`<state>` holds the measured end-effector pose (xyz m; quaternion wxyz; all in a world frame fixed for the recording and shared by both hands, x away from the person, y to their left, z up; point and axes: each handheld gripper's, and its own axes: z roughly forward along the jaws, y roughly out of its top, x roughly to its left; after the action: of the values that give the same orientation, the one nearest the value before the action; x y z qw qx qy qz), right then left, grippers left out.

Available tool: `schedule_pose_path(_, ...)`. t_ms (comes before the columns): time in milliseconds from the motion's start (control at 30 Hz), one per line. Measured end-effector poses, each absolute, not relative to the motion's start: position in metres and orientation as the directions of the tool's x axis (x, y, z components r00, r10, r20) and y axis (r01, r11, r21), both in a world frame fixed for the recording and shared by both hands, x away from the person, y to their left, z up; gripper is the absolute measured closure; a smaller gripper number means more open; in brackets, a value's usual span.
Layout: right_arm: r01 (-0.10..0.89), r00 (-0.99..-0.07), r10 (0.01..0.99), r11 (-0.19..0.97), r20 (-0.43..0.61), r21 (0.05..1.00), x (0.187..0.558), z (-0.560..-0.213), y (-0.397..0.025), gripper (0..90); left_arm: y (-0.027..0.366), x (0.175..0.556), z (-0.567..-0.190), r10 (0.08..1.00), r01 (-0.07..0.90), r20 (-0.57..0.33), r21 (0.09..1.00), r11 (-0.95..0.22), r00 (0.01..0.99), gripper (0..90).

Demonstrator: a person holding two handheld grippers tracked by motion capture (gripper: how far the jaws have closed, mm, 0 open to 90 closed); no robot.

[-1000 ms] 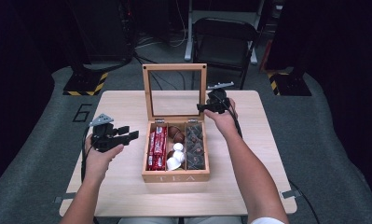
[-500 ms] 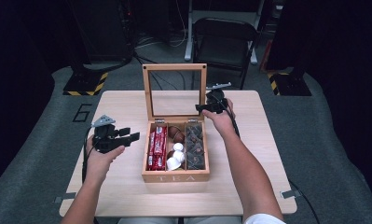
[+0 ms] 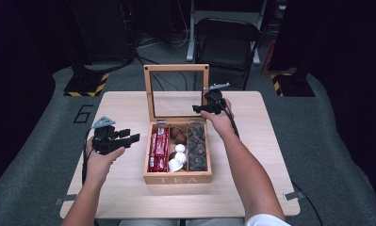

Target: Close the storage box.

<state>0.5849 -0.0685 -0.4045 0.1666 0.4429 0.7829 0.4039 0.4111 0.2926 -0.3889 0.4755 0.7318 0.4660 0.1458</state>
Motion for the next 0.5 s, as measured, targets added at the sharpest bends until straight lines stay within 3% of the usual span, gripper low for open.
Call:
schedule_pose_path(133,0.559,-0.548,0.831,0.278,0.097,0.781,0.5853,-0.4045,-0.0690,34.5,0.2925,0.4113,-0.3889,0.820,0.541,-0.228,0.833,-0.116,0.525,46.2)
schedule_pose_path(500,0.574,-0.530,0.843,0.276,0.093,0.771,0.5854,-0.3993,-0.0778,56.4,0.2913,0.4123,-0.3894,0.819,0.544,-0.231,0.831,-0.115,0.525,46.2)
